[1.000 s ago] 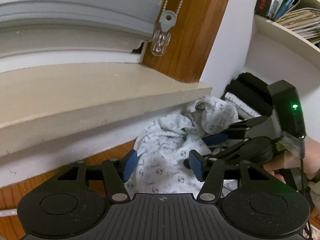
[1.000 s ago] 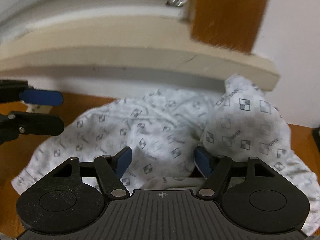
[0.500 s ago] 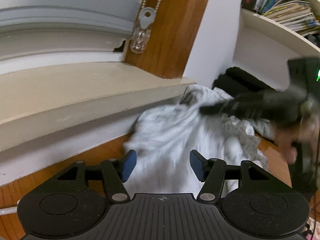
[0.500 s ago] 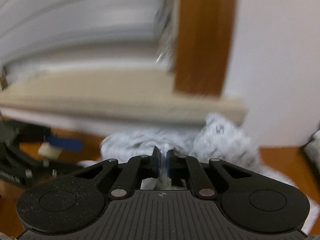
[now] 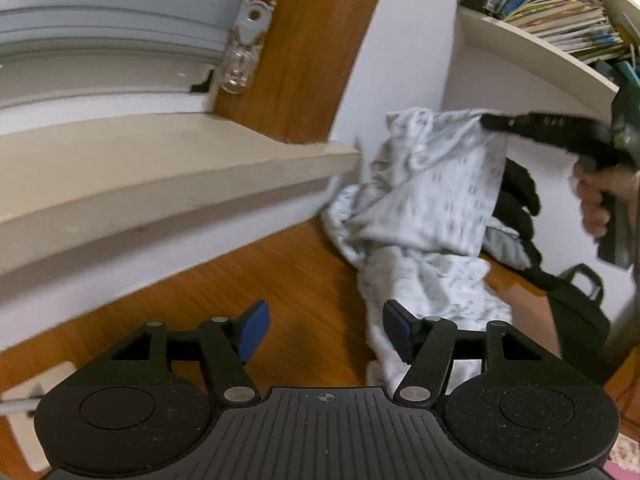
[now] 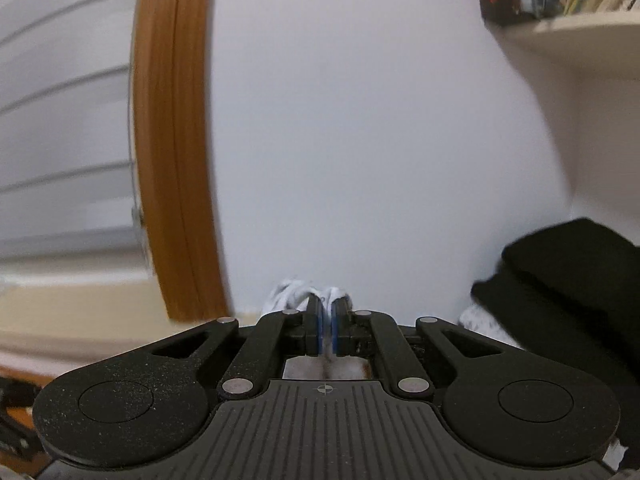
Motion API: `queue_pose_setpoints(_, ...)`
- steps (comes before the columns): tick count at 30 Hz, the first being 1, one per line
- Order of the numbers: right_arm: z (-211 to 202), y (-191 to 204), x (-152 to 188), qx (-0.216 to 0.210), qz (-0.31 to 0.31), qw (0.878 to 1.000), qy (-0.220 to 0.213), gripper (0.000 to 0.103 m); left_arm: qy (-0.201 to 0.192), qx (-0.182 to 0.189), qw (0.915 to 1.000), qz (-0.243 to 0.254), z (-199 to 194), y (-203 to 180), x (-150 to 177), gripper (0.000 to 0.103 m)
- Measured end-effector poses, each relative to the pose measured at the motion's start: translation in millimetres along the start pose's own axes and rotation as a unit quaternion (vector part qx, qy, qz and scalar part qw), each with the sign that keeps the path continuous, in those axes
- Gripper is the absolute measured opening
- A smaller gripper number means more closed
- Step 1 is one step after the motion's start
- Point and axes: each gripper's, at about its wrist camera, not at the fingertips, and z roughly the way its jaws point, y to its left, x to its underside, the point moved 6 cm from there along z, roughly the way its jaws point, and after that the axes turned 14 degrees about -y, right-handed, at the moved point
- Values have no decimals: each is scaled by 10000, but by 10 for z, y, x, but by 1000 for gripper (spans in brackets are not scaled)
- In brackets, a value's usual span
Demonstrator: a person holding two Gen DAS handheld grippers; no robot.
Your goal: Fold clothes
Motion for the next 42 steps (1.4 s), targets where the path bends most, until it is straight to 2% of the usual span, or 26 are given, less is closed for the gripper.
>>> queue_pose_setpoints(3, -28, 57, 138, -215, 165, 9996, 113, 5, 7, 101, 9999, 63, 12, -113, 16, 67)
queue_pose_setpoints(6, 32, 306, 218, -509, 129, 9984, 206, 5, 46, 223, 9996, 173, 10, -250, 49, 68)
queue_pose_setpoints(8, 43, 464, 279, -397, -145, 9989, 206, 5, 79, 309, 9992, 244, 13, -341, 75, 69)
queue_pose_setpoints(12, 17, 261, 207, 458, -440, 9979, -158, 5, 180, 449, 9980, 408, 24, -505, 155, 70)
queue_pose_setpoints(17, -152, -551, 44, 1658, -286, 9838, -619, 5, 395, 503, 9964, 553, 91, -587, 301, 70)
queue_pose_setpoints(19, -211, -778, 81, 2016, -480, 9768, -537, 6, 466, 513, 9959, 585, 120, -603, 346, 70)
queue_pose_setpoints(21, -235, -922, 200, 2198, -641, 9729, -313, 9, 522, 525, 9955, 584, 147, -604, 379, 70)
queue_pose_setpoints(22, -238, -964, 270, 2196, -647, 9733, -182, 14, 546, 538, 9954, 579, 157, -605, 396, 70)
queue_pose_setpoints(23, -234, -990, 339, 2171, -616, 9742, -67, 17, 543, 581, 9951, 589, 156, -600, 411, 65)
queue_pose_setpoints(24, -204, -983, 438, 2096, -575, 9761, 65, 26, 541, 630, 9948, 597, 155, -597, 427, 60)
queue_pose_setpoints(25, -211, -974, 521, 1985, -532, 9785, 178, 35, 558, 738, 9939, 593, 153, -605, 447, 50)
queue_pose_setpoints(26, -233, -950, 602, 1858, -472, 9812, 230, 40, 604, 756, 9935, 592, 158, -610, 467, 49)
queue_pose_setpoints(27, -279, -919, 688, 1714, -394, 9842, 215, 51, 636, 720, 9934, 625, 166, -609, 487, 47)
queue_pose_setpoints(28, -331, -882, 773, 1584, -358, 9865, 193, 60, 650, 702, 9932, 665, 174, -609, 504, 38)
queue_pose_setpoints(29, -365, -832, 854, 1482, -369, 9881, 183, 62, 663, 685, 9930, 704, 181, -609, 522, 26)
queue_pose_setpoints(31, -405, -762, 1006, 1296, -365, 9907, 210, 66, 685, 645, 9925, 783, 194, -606, 554, 10)
queue_pose_setpoints(36, -457, -653, 1314, 741, 99, 9963, 418, 76, 322, 128, 9943, 1013, 104, -440, 354, 6)
queue_pose_setpoints(40, -521, -587, 1420, 497, 416, 9971, 397, 77, -53, -282, 9966, 772, -103, -47, 31, 6)
queue_pose_setpoints(42, -492, -561, 1508, 269, 616, 9964, 520, 77, -217, -477, 9961, 709, -220, 140, -117, 6)
